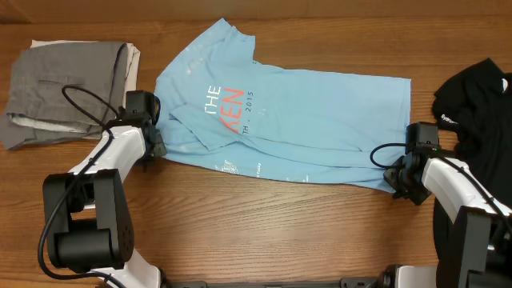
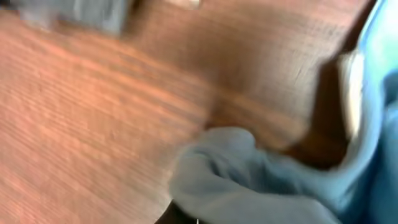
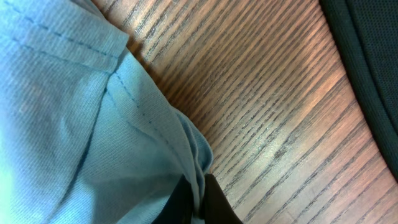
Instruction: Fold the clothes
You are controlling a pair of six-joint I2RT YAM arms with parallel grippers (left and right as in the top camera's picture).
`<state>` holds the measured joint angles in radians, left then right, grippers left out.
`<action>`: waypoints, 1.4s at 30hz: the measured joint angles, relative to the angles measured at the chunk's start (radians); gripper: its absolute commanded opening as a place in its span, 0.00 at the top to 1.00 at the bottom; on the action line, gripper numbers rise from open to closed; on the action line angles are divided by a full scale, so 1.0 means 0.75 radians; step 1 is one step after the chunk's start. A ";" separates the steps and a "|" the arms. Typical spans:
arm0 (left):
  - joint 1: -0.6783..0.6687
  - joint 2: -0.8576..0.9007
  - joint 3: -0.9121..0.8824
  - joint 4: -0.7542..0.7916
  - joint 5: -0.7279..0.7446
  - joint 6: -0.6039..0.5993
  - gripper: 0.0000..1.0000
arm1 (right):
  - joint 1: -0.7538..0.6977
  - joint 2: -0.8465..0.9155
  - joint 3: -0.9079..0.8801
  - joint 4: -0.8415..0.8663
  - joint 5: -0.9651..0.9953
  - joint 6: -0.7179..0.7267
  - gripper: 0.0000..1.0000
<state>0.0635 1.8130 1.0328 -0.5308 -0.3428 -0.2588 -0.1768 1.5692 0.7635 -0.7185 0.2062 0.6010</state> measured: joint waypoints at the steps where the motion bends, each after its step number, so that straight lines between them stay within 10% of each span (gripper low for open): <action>1: 0.000 0.000 0.000 0.033 -0.004 0.017 0.96 | 0.000 0.000 0.000 0.001 0.001 -0.001 0.96; 24: 0.022 0.052 0.001 0.210 -0.018 0.216 0.90 | 0.000 0.000 0.000 0.000 0.010 -0.004 0.95; 35: 0.040 0.038 0.556 -0.522 0.062 0.126 0.94 | 0.000 0.000 -0.001 -0.002 0.011 -0.004 0.94; 42: 0.040 0.024 0.578 -0.836 0.356 0.109 0.42 | 0.000 0.000 -0.001 -0.002 0.011 -0.004 0.94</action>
<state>0.0933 1.8309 1.4666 -1.1576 -0.0757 -0.1772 -0.1768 1.5692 0.7628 -0.7197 0.2146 0.5983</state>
